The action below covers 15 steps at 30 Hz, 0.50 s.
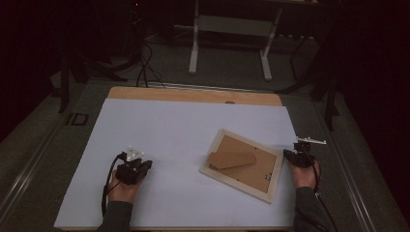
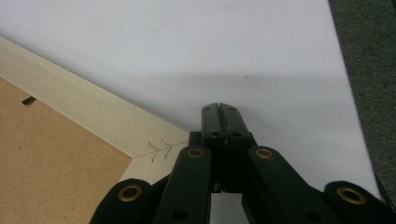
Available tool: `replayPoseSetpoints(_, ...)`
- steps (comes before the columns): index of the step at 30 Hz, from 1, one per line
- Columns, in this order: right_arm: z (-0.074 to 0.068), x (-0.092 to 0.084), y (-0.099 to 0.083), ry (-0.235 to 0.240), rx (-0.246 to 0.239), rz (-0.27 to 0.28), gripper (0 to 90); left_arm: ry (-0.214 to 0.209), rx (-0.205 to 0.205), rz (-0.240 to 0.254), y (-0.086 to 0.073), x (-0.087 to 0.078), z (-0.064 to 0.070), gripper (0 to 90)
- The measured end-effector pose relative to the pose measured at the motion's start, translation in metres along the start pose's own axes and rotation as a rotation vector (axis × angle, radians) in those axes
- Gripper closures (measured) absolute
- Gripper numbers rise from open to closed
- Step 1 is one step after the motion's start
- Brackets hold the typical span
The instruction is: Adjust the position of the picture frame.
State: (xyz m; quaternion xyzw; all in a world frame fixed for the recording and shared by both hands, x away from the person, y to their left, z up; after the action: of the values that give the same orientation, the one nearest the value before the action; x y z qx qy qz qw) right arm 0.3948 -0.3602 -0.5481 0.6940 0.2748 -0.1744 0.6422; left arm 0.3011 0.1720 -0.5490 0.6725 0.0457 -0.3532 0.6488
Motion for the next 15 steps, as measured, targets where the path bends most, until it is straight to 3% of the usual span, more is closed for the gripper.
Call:
replayPoseSetpoints(4,-0.005,0.001,-0.001,0.007,0.010,0.005,90.0,-0.017,0.014,-0.006,0.000,0.000,0.002,89.6)
replayPoseSetpoints(7,-0.008,0.001,-0.001,0.012,0.009,0.008,90.0,-0.052,0.007,-0.012,-0.001,0.000,0.007,89.6)
replayPoseSetpoints(15,-0.012,0.002,-0.002,0.016,0.018,0.009,90.0,-0.162,0.040,-0.024,-0.003,0.004,0.036,89.7)
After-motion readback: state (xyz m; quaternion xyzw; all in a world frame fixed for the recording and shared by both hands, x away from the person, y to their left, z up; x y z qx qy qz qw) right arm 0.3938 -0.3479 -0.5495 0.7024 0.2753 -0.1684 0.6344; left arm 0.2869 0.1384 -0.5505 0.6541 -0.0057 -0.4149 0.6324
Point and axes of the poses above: each handheld gripper's, and its own axes: x roughly forward along the jaws, y roughly out of its top, z roughly to its right, the point moved 3 cm from there along x, roughly forward along the jaws, and after that the axes turned 11 degrees about z, right-handed, at the moved point
